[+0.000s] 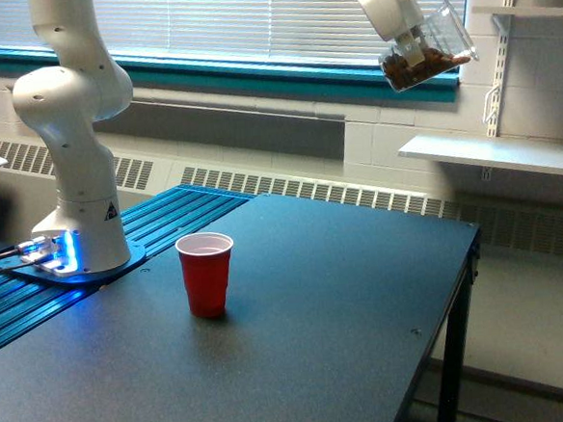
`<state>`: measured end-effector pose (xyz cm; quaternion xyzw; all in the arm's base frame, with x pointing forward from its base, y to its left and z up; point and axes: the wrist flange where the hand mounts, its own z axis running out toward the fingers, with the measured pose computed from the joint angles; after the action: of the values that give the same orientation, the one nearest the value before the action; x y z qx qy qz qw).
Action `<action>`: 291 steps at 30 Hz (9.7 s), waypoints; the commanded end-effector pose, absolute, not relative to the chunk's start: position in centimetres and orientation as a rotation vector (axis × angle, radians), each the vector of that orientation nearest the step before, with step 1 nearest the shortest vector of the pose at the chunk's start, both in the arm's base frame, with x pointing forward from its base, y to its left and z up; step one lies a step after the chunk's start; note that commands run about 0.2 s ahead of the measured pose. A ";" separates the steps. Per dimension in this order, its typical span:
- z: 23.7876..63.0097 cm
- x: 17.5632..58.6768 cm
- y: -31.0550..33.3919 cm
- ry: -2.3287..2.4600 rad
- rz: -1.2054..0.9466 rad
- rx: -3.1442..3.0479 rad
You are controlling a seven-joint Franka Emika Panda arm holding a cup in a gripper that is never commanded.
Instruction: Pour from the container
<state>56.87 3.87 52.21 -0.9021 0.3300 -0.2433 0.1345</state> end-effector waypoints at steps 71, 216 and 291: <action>48.0 37.5 -8.7 0.835 -0.733 -2.872; 36.0 25.0 -7.5 0.678 -0.121 -3.308; 33.3 28.4 -5.3 0.527 0.155 -3.481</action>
<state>28.40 -5.29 33.48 -0.9722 0.1437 0.0382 -0.1806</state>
